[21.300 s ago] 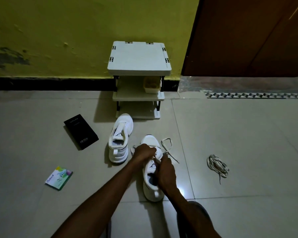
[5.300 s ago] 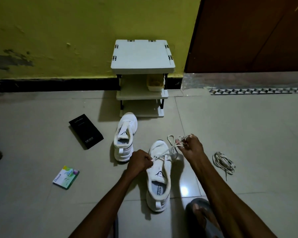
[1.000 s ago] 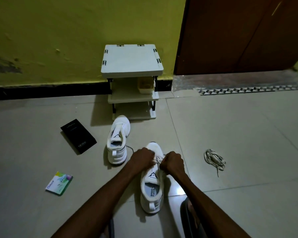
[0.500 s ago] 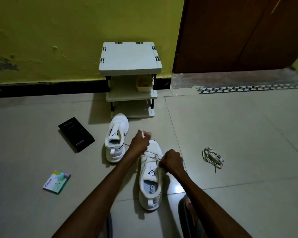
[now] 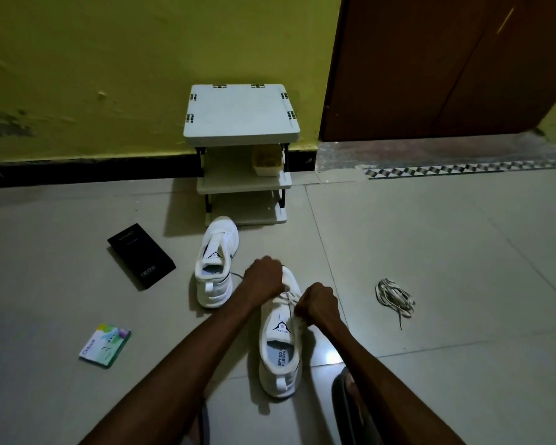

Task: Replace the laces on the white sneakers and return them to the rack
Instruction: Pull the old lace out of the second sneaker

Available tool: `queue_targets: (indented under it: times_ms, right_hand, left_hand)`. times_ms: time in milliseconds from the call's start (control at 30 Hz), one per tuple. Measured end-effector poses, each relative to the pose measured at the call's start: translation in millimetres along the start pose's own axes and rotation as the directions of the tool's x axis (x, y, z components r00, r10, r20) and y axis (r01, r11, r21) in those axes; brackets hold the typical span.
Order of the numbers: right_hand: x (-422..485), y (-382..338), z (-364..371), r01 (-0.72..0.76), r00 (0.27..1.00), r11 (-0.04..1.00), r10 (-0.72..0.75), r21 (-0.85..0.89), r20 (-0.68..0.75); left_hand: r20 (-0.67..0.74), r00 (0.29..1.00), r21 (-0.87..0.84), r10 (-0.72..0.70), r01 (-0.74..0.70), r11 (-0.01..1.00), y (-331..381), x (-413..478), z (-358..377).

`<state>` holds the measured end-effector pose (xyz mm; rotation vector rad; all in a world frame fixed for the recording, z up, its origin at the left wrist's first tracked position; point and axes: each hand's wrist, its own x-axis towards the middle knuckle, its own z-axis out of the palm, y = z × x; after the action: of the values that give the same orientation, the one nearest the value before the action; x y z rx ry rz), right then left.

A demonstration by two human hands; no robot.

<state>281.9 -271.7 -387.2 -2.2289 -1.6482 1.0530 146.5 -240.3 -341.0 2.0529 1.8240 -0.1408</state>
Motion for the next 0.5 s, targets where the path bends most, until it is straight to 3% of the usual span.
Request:
queue_targets:
  times_ms: [67,100,167,233,300,367,400,433,467,500]
  right_hand:
    - [0.3,1.1,0.4,-0.006,1.0,1.0,0.006,-0.003,0.002]
    - [-0.5,1.6,-0.3,-0.008,1.0,1.0,0.008,-0.007,0.001]
    - [-1.0,1.3,-1.1,-0.007,1.0,1.0,0.007,-0.018,0.006]
    - [-0.7,-0.4,-2.3,-0.011,1.0,1.0,0.011,-0.011,0.013]
    - [0.1,-1.8,-2.9,-0.016,1.0,1.0,0.016,-0.012,0.016]
    - [2.1,-0.1,-2.3,-0.016,1.0,1.0,0.016,-0.005,0.015]
    - [4.1,1.8,-1.3,-0.012,1.0,1.0,0.012,0.004,0.013]
    - [5.5,3.9,-0.1,-0.01,1.0,1.0,0.01,0.012,0.013]
    - [7.5,6.6,0.8,-0.014,1.0,1.0,0.014,0.011,0.014]
    - [8.0,8.2,1.1,-0.021,1.0,1.0,0.021,0.018,0.015]
  left_hand:
    - [0.054,0.999,0.217,-0.006,-0.005,0.976,2.4,-5.9,17.5]
    - [0.017,1.0,0.271,0.005,-0.009,0.962,3.5,-8.8,23.2]
    - [-0.082,0.995,0.299,0.061,-0.034,0.954,4.2,-9.3,28.4]
    - [-0.084,0.991,0.269,0.106,-0.08,0.96,4.3,-8.2,27.2]
    - [-0.079,0.995,0.087,0.062,-0.055,0.995,4.0,-8.7,20.2]
    - [-0.112,0.988,-0.316,-0.109,0.068,0.946,2.6,-7.5,10.5]
    - [-0.099,0.974,-0.558,-0.205,0.116,0.822,0.4,-6.7,2.9]
    - [-0.027,0.952,-0.796,-0.304,0.164,0.583,-1.7,-6.0,-7.2]
    - [0.082,0.929,-0.949,-0.361,0.184,0.257,-3.4,-4.5,-19.2]
    - [0.172,0.917,-0.985,-0.36,0.17,-0.037,-7.2,-1.7,-30.7]
